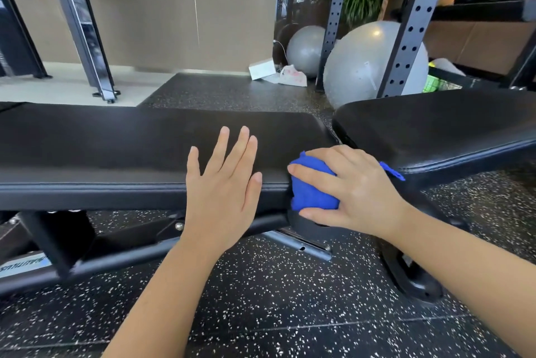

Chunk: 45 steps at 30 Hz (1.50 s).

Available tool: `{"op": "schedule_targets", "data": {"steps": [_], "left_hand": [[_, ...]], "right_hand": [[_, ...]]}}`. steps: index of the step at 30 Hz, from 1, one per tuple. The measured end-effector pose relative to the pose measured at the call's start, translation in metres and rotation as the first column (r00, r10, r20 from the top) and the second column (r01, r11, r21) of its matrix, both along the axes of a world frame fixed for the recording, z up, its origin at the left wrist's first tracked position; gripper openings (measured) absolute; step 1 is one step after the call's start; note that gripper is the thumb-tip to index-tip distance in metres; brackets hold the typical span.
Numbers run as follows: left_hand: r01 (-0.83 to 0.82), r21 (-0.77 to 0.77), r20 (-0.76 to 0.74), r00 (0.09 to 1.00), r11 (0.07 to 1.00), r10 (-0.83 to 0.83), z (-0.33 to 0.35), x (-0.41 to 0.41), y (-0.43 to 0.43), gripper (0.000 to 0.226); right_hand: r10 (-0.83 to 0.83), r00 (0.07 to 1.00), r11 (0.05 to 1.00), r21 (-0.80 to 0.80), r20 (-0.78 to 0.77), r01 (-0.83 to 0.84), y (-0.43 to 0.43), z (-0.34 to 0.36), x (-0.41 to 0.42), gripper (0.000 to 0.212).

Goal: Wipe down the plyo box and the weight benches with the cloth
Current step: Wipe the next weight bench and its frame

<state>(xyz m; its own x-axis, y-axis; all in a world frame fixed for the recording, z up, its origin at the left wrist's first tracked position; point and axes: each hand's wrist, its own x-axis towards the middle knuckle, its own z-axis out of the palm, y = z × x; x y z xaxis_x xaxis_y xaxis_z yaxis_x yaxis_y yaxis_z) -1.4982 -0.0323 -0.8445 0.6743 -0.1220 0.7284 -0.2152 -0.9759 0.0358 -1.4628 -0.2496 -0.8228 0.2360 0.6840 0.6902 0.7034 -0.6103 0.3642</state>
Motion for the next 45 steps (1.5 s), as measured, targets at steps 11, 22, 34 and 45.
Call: {"op": "schedule_targets", "data": {"steps": [11,22,34,45], "left_hand": [[0.012,0.048,-0.003,1.0,0.999,-0.012,0.001,-0.001,0.003,0.05],[-0.016,0.134,-0.076,0.997,0.991,0.026,-0.002,-0.018,0.053,0.049],[-0.014,-0.006,-0.029,0.999,1.0,0.014,-0.003,-0.014,0.054,0.051],[-0.019,-0.014,-0.022,1.0,1.0,0.019,-0.004,-0.017,0.074,0.05]], "right_hand": [[0.014,0.997,1.0,-0.016,0.079,-0.013,0.042,-0.001,-0.004,0.045],[-0.039,0.995,0.999,-0.02,0.088,0.041,0.014,-0.006,-0.009,0.044],[0.016,0.993,0.998,-0.064,0.114,-0.009,0.036,-0.008,-0.004,0.041],[-0.041,0.993,0.999,-0.024,0.114,0.044,0.09,-0.009,-0.013,0.048]]}}
